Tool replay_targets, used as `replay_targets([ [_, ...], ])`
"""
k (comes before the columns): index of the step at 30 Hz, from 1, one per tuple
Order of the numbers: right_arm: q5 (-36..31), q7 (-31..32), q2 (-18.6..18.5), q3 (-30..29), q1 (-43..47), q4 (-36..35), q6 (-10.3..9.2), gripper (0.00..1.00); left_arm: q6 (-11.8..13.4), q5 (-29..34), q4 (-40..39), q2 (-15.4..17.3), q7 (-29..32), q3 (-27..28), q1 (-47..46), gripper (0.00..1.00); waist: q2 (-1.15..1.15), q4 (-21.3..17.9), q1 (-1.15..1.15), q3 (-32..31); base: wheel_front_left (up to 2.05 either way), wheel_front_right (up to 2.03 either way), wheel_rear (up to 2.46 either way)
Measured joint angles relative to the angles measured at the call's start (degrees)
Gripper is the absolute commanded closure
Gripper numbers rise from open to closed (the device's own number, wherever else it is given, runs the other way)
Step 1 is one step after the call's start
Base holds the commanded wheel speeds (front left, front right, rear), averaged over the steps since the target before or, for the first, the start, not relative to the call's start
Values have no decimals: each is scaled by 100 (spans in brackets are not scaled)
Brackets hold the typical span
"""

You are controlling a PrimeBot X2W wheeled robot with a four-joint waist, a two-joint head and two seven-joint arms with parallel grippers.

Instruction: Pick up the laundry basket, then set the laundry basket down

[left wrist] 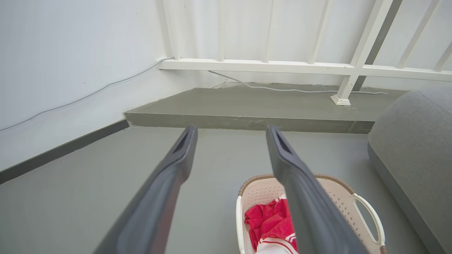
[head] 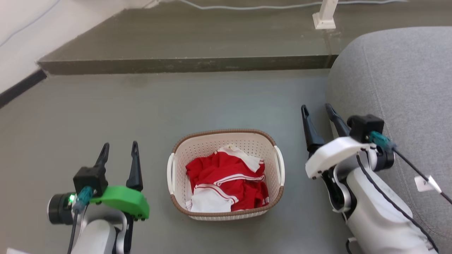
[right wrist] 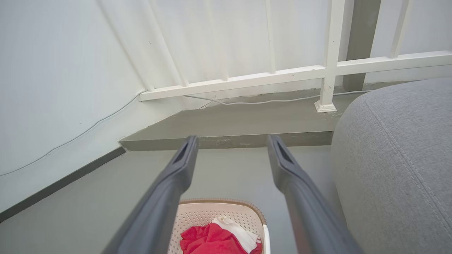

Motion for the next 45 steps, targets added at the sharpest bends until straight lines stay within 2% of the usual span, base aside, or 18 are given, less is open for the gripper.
replay_targets([
  [10, -441, 0, 123, -511, 1054, -649, 0, 0, 19, 256, -537, -29, 1, 423, 915, 0, 0, -21, 0, -369, 0, 0, 0],
  [17, -592, 0, 163, -730, 1546, -955, 0, 0, 19, 350, -786, -79, 1, 511, 1261, 0, 0, -21, 0, -502, 0, 0, 0],
  [45, -981, 0, 324, -1080, 2223, -1680, 0, 0, 43, 657, -1323, -208, 1, 703, 1701, 0, 0, -16, 0, -519, 0, 0, 0],
])
